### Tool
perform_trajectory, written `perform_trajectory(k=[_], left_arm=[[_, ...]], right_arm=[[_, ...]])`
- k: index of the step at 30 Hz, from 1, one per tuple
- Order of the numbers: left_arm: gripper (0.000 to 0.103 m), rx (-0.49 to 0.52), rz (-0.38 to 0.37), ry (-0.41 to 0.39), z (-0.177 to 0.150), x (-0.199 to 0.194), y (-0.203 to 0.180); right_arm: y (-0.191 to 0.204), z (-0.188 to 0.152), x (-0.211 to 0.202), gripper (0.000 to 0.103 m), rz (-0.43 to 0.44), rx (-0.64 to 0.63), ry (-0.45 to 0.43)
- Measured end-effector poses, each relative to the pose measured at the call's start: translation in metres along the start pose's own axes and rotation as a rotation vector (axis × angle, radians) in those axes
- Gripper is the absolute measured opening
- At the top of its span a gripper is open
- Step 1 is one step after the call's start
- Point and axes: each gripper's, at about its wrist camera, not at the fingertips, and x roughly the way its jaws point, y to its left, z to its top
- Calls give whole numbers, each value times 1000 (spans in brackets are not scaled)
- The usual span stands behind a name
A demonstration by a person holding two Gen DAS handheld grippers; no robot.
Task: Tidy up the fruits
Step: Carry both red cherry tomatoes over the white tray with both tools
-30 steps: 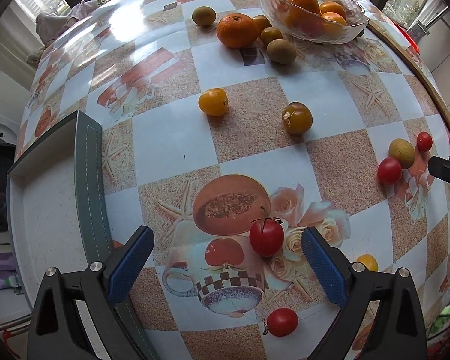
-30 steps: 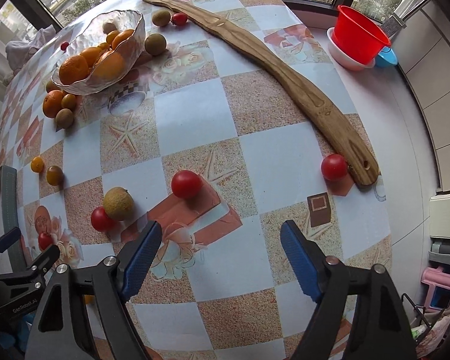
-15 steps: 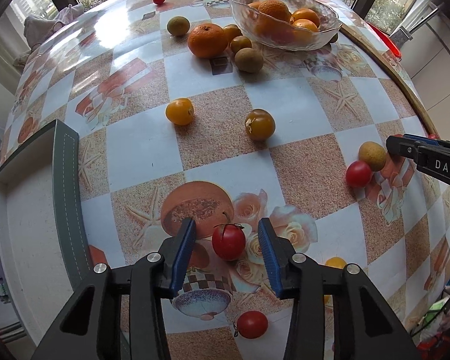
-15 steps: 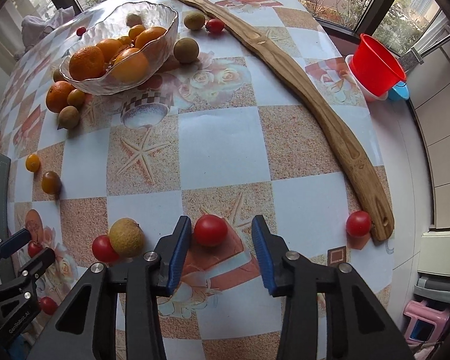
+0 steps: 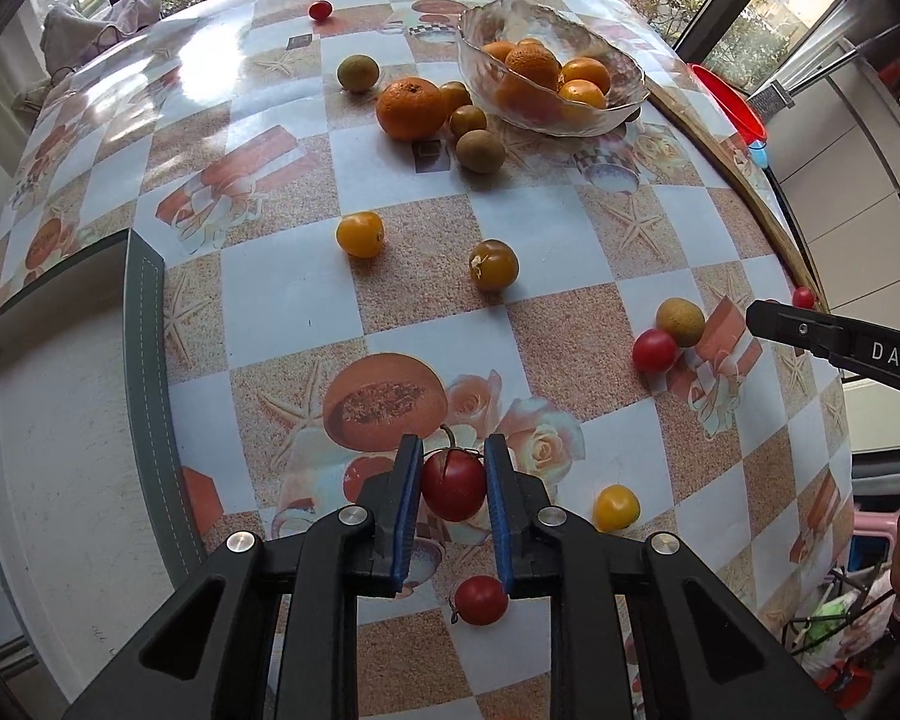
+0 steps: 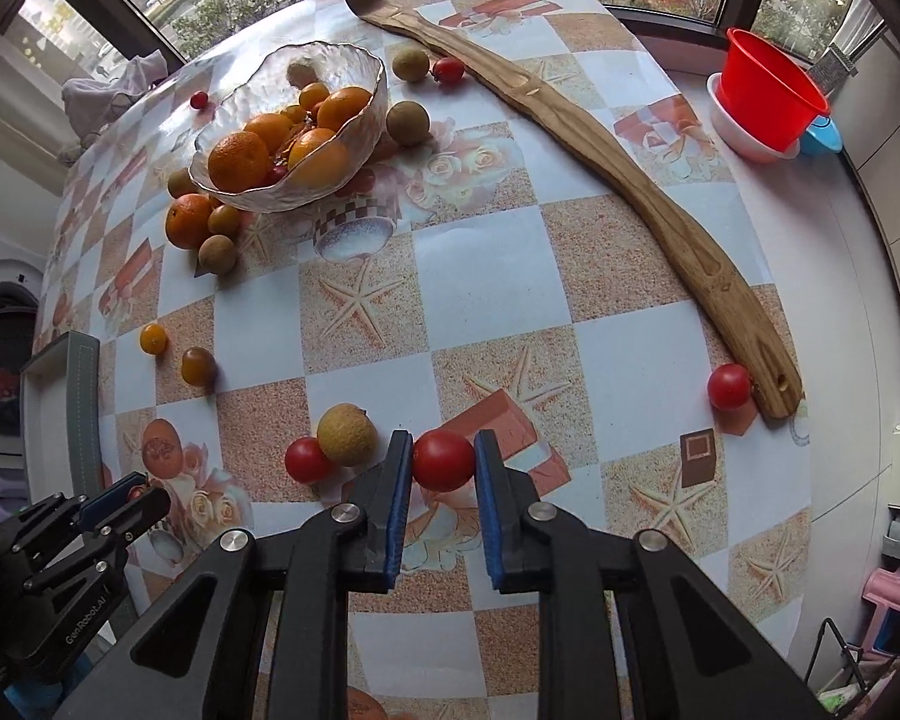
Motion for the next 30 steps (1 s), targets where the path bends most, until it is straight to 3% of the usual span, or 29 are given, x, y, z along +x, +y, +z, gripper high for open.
perform_trajectory(k=[12,21,30], left_arm=[[22,-117,7,-73,-24,-49,50],[22,-218,104,-118,-40,-72,131],[23,-279,197,-99,-39,-53,213]], right_arm=[[76,-11,-16,23,68,-95,27],[174,-7,-8,22,150,-227,50],[281,0,30,22,225,-319,98]])
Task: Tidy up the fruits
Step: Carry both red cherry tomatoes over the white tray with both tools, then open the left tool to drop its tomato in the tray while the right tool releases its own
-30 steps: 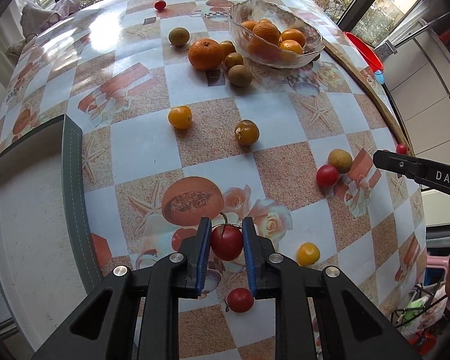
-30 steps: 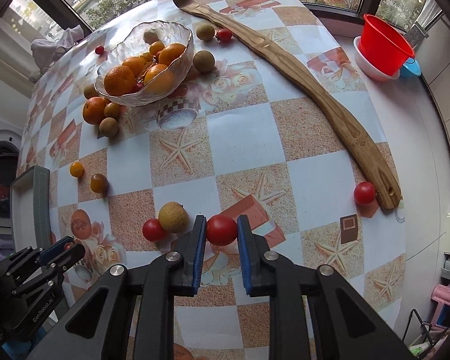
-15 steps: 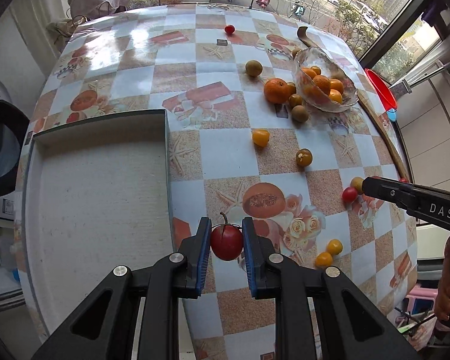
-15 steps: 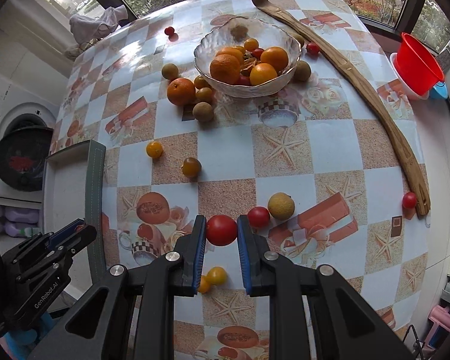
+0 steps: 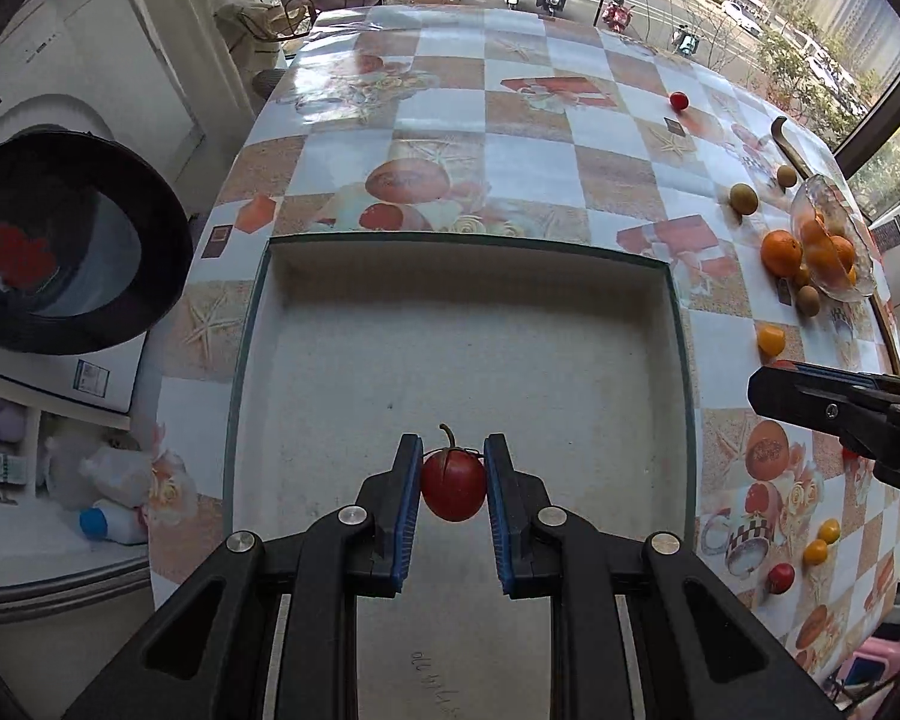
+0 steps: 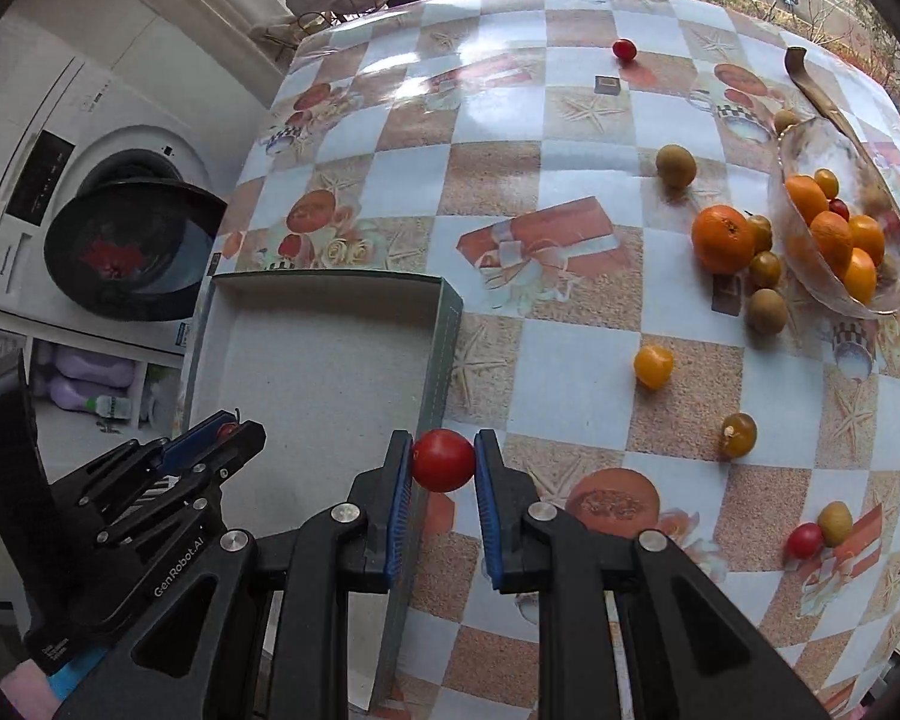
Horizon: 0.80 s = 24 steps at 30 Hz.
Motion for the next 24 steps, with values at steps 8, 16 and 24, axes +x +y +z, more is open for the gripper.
perform_trajectory(k=[8,16,24], left_arm=[[23,-20,43,18,8,31,25],[26,-30,65,30,6,40,31],[77,-22,110,12,5,36,35]], right_arm=[[25,22,52,22,-29,-11,53],[32,31,80,23,-80,-45,92],[37,34,85,33,-75,-65,97]])
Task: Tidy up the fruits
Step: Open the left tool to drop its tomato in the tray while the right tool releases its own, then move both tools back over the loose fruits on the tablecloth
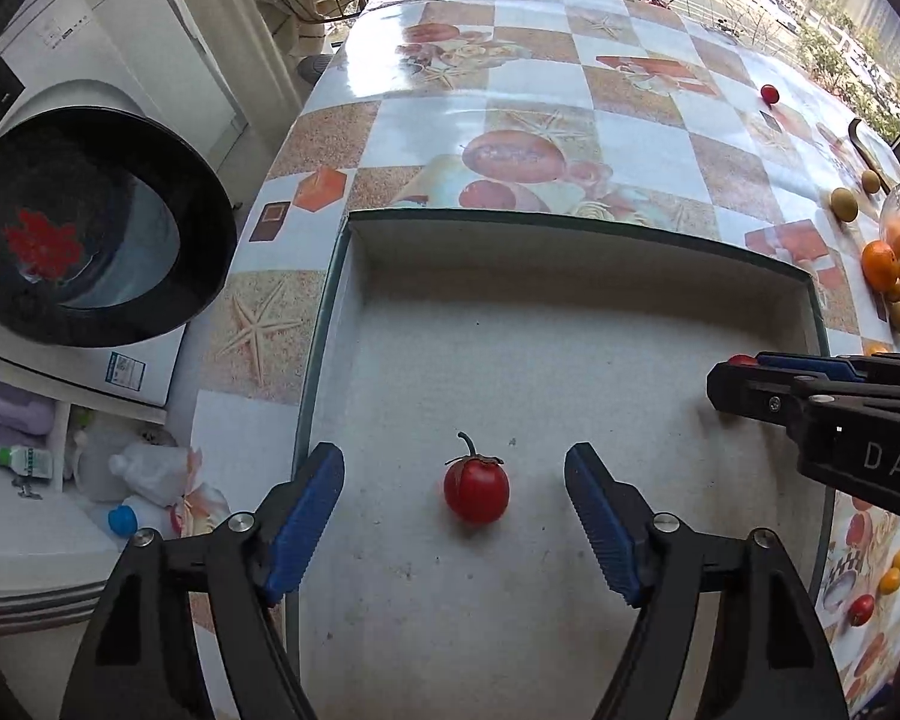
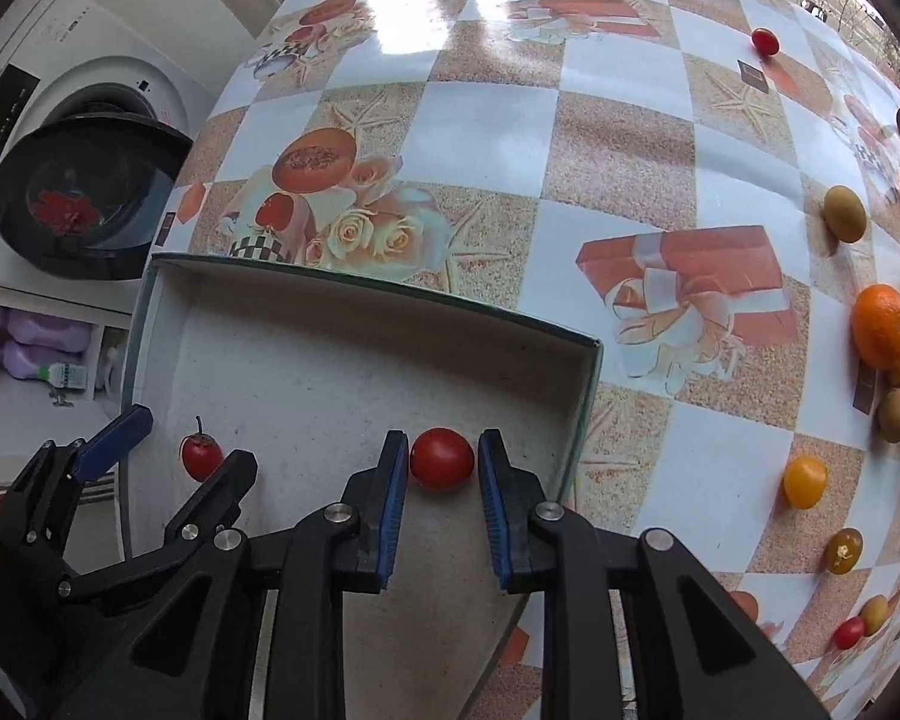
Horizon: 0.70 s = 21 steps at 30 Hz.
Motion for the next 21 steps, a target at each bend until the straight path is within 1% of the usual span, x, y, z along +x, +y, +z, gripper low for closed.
perform_trajectory(k=[2,3,5,7,10,13,18,21], left_arm=[[77,-7,-9,2,1,-3,2],[77,-10,-21,3,1,-4,3],[77,-5,-24,-3,1,-9,4],[77,10,-15,-9,0,-16,2],[77,35,-7,-10,-1,-26,-4],[77,62,-10,-11,-5,-36,-16],[77,132,-35,-18,-10,-49,-48],[77,189,-57,-22,-14,-57,-75]], right_arm=[[1,1,-3,47,18,0,3],[3,1,-6,51,26,0,-6],[6,0,-17,71,56,4,-34],[7,-2,-32,84,76,15,-78],[1,-7,-51,84,93,40,-110],[-15,-19,-68,84,83,82,-136],[-57,-47,-87,84,42,174,-148],[-87,-67,-94,84,19,236,-143]])
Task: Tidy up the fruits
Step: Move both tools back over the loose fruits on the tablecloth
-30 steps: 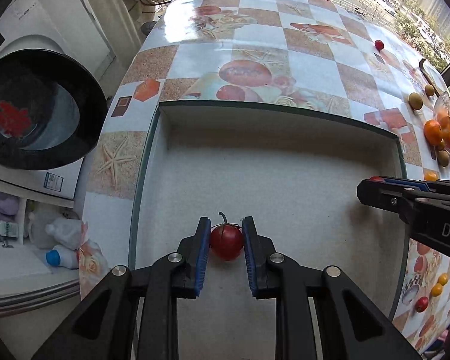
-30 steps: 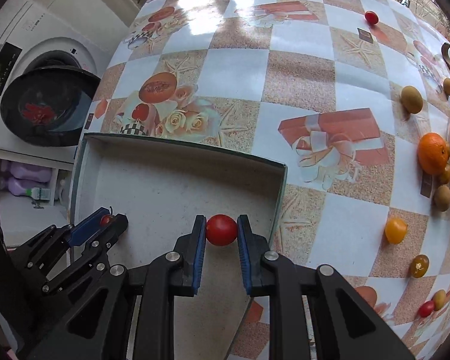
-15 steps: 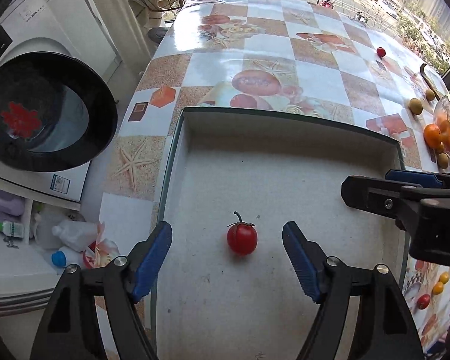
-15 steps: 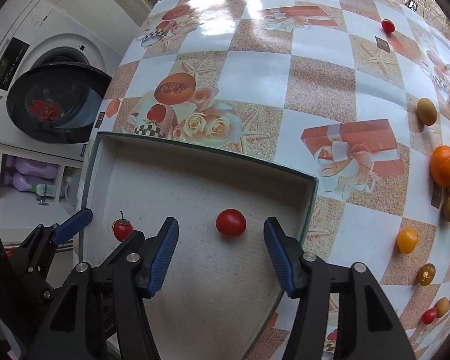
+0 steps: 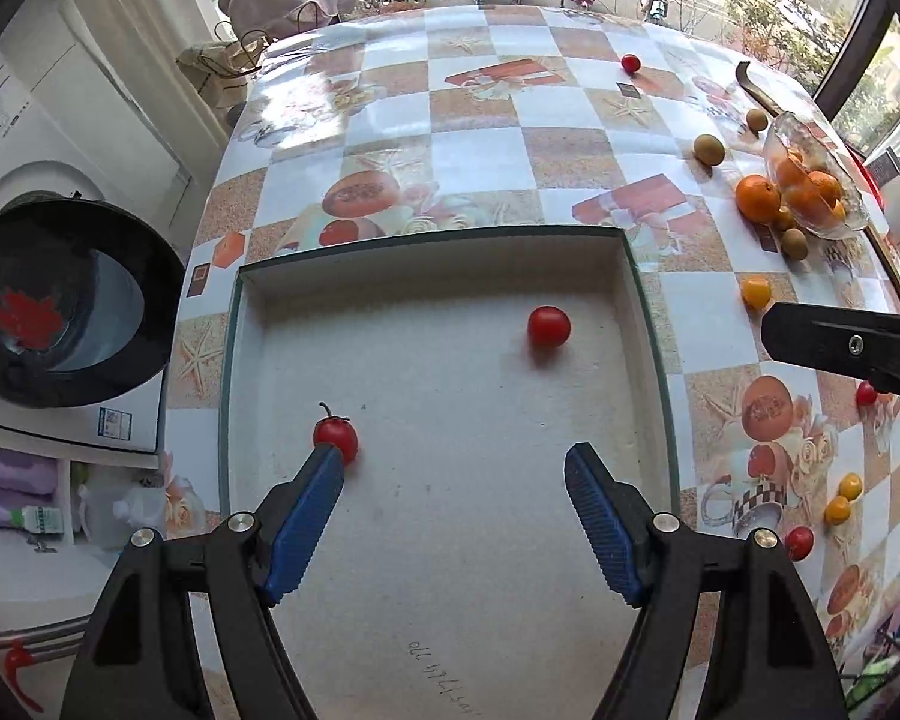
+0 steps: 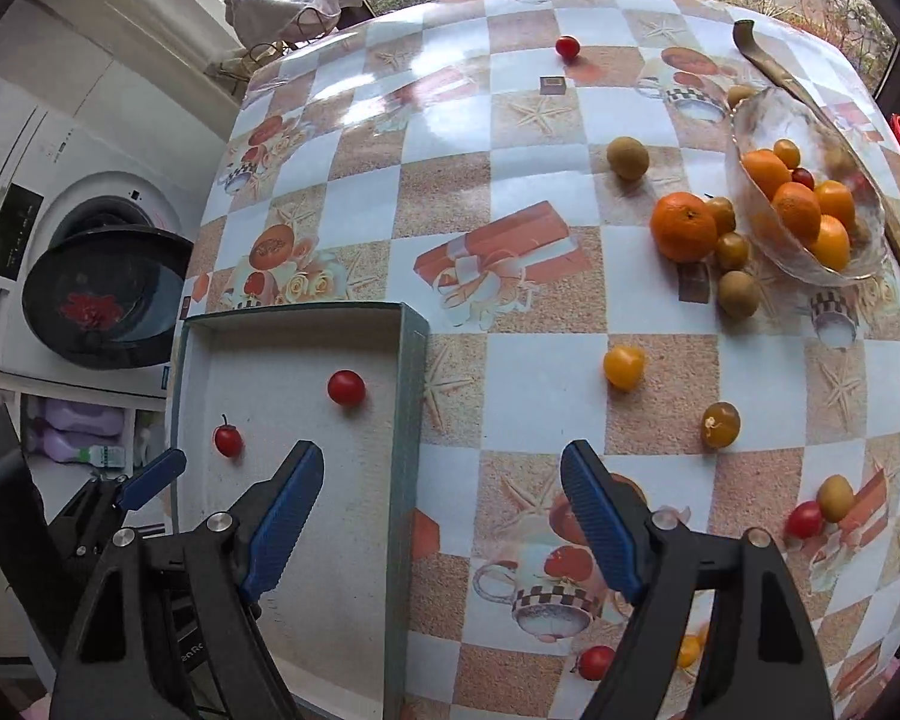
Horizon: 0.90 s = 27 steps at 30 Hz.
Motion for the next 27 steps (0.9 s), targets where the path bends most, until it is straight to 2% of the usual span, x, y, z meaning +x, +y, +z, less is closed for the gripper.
perform_trajectory(k=[5,15,21,27], left_arm=[[77,94,-27,-14,6,-11,-46],[77,157,-84,-3,27,-3,-115],[77,123,-90,26,45,19,-135],[77,99,-77,36,63,40,-148]], right_arm=[[-60,-22,-16,84,-57,102,-1],[-172,-64,-43,84,-173,306,4],[-207,-63,-47,84,-185,370,-14],[-217,-48,-36,81,-143,419,-29]])
